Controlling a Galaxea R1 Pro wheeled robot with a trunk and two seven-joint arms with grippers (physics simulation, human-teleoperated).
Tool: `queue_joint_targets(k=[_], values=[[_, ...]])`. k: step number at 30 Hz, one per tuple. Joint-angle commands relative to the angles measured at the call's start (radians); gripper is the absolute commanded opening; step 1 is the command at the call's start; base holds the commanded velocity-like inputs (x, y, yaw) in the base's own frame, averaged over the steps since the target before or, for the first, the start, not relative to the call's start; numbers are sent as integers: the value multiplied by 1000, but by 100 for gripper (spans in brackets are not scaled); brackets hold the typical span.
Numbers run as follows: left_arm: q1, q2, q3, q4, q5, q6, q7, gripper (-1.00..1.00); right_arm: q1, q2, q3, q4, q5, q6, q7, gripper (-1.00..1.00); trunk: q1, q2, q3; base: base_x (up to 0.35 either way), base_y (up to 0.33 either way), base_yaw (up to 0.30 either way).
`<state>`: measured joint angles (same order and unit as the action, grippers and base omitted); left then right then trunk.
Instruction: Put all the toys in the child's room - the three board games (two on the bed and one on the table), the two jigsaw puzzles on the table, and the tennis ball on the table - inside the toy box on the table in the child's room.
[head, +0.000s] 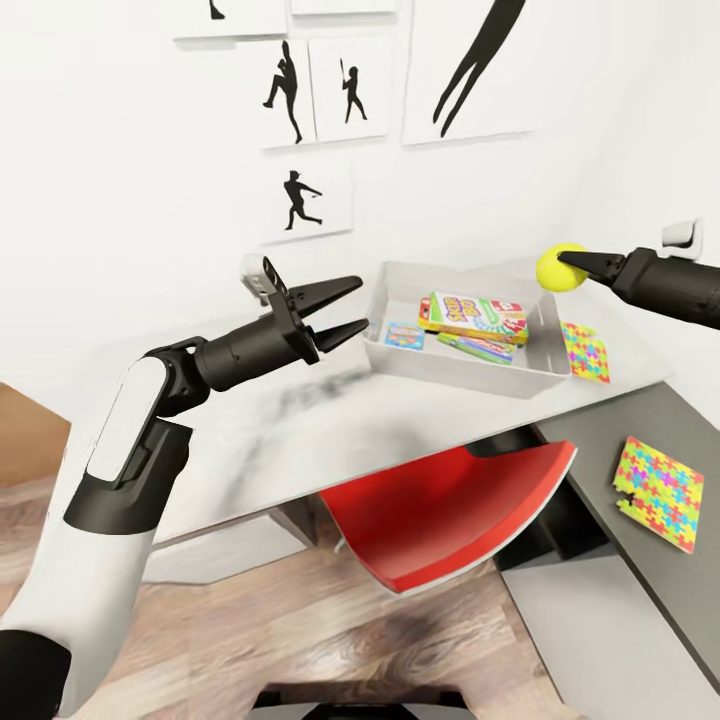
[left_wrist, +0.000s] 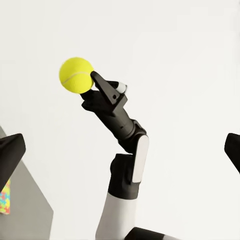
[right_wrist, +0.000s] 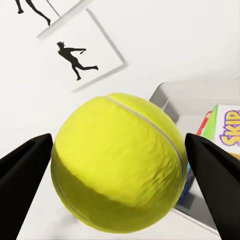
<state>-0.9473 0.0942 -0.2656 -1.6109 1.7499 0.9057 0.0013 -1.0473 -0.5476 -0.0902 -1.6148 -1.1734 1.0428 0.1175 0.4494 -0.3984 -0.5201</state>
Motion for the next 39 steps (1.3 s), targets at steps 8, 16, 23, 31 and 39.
queue_joint_targets(k=[8,16,23,31,39], values=[[1,2,0,1,2,7,-2,100,5,1,8,1,7,4,-4,-100,1,-2,10,0,0,180],[5,3,0,1,2,9,-4,100,11,5,45,4,6,4,-73,-100,1,-2,21,0,0,184],[6,4,1,1,2,11,-5,100,12,8,68,24,6,4,-101,-100,1,-2,31,0,0,187],[7,4,2,1,2,11,-6,100,16,8,78,50,6,4,-115,-100,1,-2,40,0,0,164],[7,4,2,1,2,12,-7,100,28,8,82,59,10,4,-147,-100,1,-2,43,15,0,53]])
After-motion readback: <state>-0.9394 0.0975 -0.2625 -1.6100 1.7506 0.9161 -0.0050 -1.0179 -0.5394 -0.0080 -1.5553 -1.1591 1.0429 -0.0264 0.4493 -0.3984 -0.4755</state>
